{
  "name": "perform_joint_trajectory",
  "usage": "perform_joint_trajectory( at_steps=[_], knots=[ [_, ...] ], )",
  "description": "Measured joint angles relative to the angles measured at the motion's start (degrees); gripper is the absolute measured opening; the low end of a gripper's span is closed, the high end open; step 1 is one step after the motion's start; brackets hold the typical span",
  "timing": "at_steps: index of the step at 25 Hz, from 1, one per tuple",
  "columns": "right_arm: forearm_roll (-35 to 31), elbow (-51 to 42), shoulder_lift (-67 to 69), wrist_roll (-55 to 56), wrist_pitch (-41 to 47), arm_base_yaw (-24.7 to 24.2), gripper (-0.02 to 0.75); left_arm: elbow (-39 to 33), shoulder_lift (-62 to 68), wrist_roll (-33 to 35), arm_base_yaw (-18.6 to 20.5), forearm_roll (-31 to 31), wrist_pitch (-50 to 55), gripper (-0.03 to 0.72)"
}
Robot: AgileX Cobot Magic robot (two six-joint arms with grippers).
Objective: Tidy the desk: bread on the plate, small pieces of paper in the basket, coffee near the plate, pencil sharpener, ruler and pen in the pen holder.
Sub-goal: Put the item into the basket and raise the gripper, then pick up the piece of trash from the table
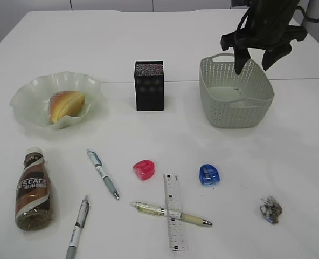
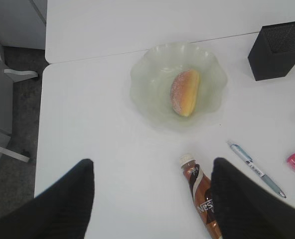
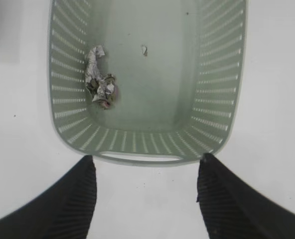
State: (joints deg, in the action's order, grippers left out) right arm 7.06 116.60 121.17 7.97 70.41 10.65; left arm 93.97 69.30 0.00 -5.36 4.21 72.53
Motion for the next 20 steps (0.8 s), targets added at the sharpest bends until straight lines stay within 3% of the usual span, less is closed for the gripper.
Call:
perform_joint_trajectory(
  at_steps=[6,13,20],
  knots=[
    [-7.1,-3.5,-1.5,0.0,0.4,0.0,0.469,0.0,0.0,0.0,0.0,-0.3,0.0,0.532],
    [-7.1,-24.0,-12.8,0.0,0.4,0.0,0.469,0.0,0.0,0.0,0.0,-2.3,0.0,0.532],
    [-11.5,-42.5,-22.6,0.0,0.0,0.1,0.470,0.0,0.0,0.0,0.0,-2.6,0.0,0.532]
  ],
)
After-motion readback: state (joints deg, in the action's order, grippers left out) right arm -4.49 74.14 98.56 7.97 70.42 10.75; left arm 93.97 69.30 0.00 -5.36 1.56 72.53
